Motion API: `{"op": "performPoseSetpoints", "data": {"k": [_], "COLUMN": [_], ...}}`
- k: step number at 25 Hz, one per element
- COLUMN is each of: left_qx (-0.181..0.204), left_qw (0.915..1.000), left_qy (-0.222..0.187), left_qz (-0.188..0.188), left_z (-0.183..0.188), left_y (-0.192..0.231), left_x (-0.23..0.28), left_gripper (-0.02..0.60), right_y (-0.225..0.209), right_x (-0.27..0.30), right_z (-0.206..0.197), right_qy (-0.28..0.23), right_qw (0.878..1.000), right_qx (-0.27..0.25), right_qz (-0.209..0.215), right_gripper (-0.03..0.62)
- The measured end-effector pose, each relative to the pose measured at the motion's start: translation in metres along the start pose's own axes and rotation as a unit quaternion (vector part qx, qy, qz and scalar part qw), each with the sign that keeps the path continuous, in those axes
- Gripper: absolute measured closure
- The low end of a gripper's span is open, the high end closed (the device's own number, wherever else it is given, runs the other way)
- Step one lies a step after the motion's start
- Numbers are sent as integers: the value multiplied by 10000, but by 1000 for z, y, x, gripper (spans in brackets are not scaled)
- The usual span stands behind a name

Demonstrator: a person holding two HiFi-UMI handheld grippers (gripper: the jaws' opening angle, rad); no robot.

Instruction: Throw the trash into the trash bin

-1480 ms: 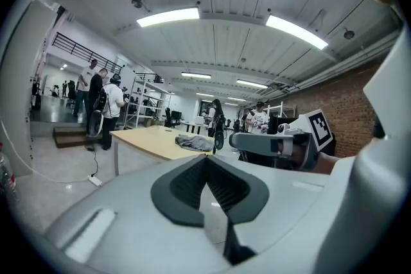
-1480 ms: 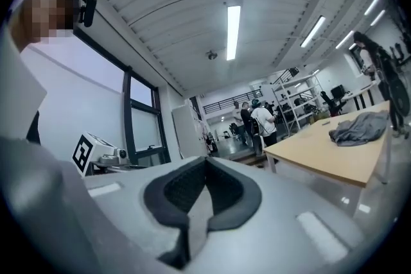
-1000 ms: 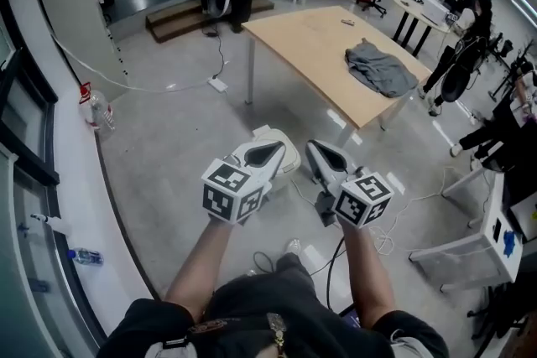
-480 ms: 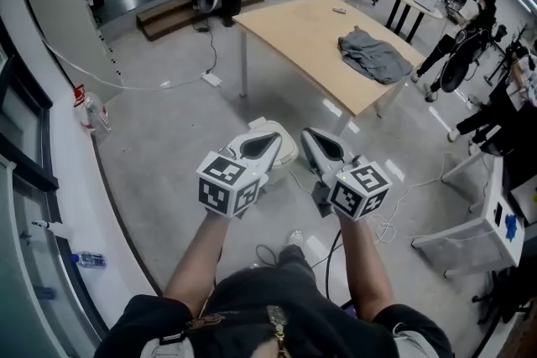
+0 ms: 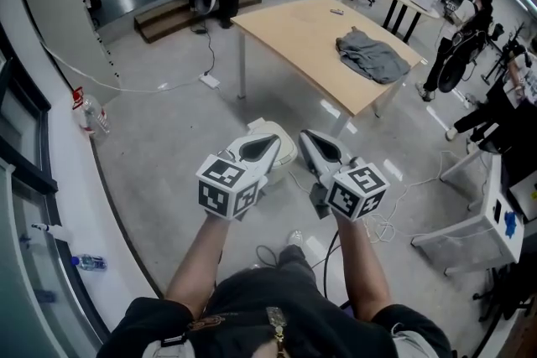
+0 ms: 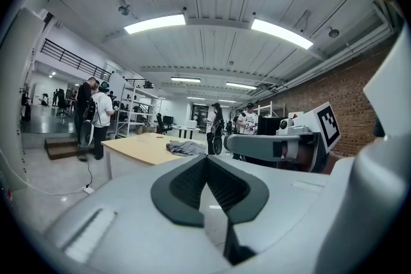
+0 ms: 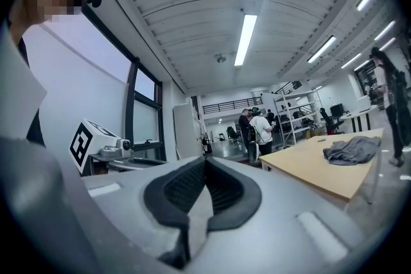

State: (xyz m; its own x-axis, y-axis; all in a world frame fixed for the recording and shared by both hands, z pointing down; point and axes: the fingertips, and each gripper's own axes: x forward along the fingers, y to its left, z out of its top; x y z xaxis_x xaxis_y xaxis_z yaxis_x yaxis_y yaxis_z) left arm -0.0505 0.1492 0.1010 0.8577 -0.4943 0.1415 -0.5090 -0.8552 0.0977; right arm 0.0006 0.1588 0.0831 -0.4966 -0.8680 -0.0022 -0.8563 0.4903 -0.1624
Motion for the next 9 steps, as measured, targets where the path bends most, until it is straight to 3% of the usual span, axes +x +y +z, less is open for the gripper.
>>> {"op": "performPoseSetpoints", "data": {"k": [9], "left_qx": [-37], "left_qw": [10000], "left_qy": [29], "left_qz": [-26], "left_z": [-1], "left_y": [-6], "left_x": [0], "left_gripper": [575], "right_y": [-1], "right_x": [-5], "right_z": [4], "right_qy": [-20], "right_qw": [10000], "right_qx": [28], "right_qz": [-19], "right_gripper": [592]}}
